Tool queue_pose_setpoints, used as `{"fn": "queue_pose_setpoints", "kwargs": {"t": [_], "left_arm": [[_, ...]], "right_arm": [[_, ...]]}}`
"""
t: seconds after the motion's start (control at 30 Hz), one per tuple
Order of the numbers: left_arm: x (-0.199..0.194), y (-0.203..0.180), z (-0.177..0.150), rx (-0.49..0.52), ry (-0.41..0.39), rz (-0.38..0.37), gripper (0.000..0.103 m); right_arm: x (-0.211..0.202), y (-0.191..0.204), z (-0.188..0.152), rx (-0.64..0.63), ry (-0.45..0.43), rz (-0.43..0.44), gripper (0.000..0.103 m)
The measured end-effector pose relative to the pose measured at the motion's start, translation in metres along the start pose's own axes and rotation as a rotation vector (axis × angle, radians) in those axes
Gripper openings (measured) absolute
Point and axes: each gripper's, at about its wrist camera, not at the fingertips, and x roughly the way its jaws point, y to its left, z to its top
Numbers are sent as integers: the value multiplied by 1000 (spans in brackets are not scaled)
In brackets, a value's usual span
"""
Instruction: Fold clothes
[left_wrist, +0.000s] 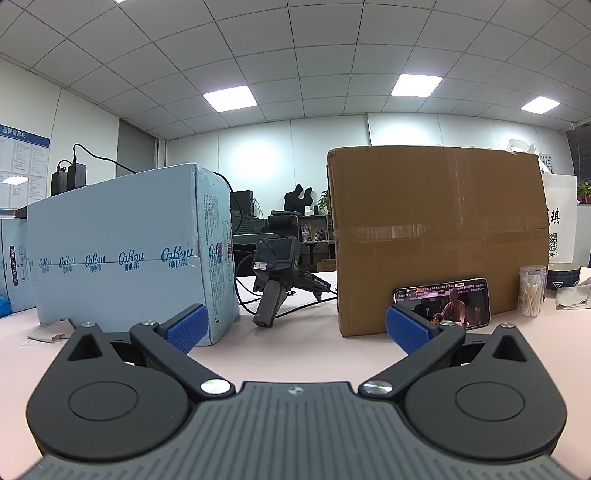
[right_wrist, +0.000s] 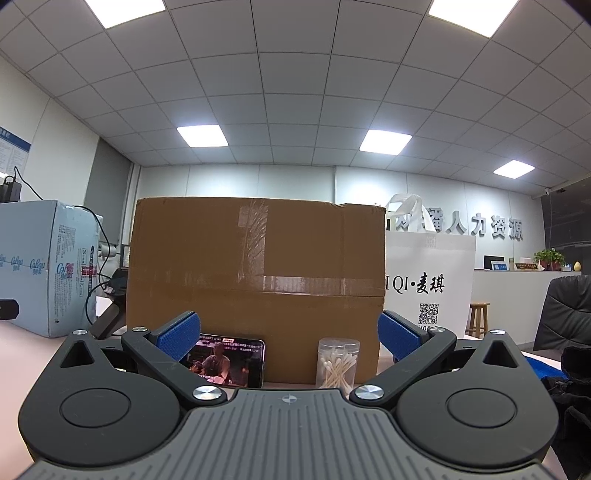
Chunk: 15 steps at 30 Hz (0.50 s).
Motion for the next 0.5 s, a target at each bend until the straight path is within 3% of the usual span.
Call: {"fn": "queue_pose_setpoints", "kwargs": {"t": [0.5], "left_arm": [[0,0,0,0,4,-2,103]], "right_arm": [[0,1,-1,-12,-1,0,103]]}}
